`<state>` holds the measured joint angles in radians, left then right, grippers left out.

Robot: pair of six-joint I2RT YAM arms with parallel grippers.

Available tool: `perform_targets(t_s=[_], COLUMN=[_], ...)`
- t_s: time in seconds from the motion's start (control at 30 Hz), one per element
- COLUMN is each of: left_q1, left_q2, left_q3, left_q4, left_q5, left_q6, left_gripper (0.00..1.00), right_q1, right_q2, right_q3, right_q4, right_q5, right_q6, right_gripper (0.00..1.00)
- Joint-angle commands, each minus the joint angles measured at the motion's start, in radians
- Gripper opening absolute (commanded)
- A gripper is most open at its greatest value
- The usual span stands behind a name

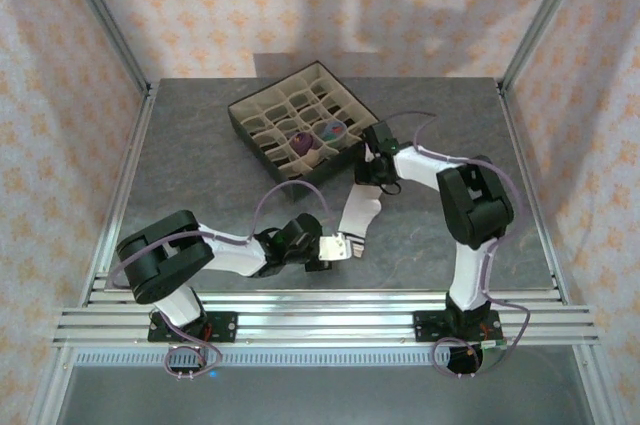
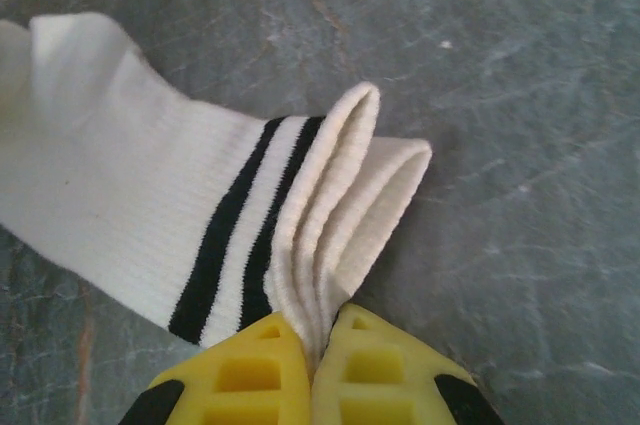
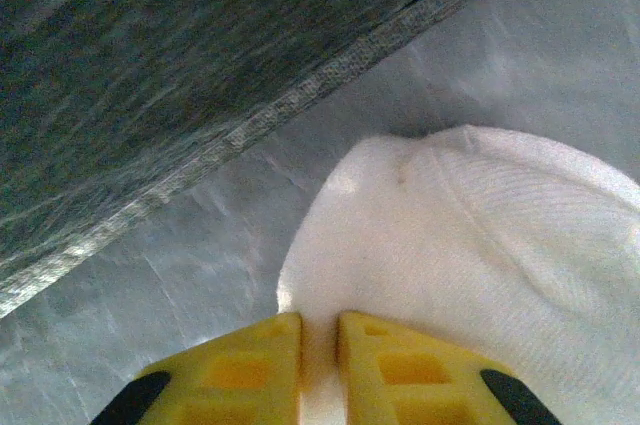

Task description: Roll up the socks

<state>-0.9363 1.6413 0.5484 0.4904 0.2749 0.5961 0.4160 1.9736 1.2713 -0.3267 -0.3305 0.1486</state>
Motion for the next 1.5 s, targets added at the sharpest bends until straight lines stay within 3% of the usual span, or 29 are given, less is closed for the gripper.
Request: perform_targets(t_s=[0.0,0.07,0.17,0.23,0.43,0.77,1.03,1.47], left_q1=[-0.014,-0.014,-0.013,-0.01,0.024,0.092,0.165,0.229], left_q2=[0.028,0.038,0.038,0.038,0.058,0.11,0.185,0.365], left_q3=[0.052,0.089,0.135,0.158,0.266,0.393,0.464,0.718], left_q4=[-0.021,-0.071,-0.154,-0.195,-0.395,-0.558,-0.58,-0.85], left_q5=[-0.027,-0.071,-0.09,-0.069,0.057,0.269,0.434,0.552], left_q6=[-0.036,-0.061,-0.073,-0.072,-0.077,-0.114,-0.243,-0.327], left_gripper=[0.0,0.0,0.0,0.0,0.0,0.0,0.0,0.0], right_q1=[-0.006,-0.008,-0.015,-0.028,-0.043,-0.045,-0.043,-0.041], right_q2=[0.11,0.099,0.024,-0.023,-0.236,-0.521,-0.751,-0.712], right_q3=[0.092,0.127,0.091,0.057,-0.181,-0.509,-0.799,-0.786], right_q4=[-0.116,-0.151,-0.143,-0.155,-0.061,0.084,0.357,0.348], right_q5=[0.012,0.002,-0.044,-0.104,-0.215,-0.328,-0.337,-0.378], right_q6=[-0.108,-0.142,-0.171,-0.181,-0.136,-0.017,0.107,0.074], right_gripper=[0.18,0.23,0.43,0.45,0.49,0.52,0.57,0.6])
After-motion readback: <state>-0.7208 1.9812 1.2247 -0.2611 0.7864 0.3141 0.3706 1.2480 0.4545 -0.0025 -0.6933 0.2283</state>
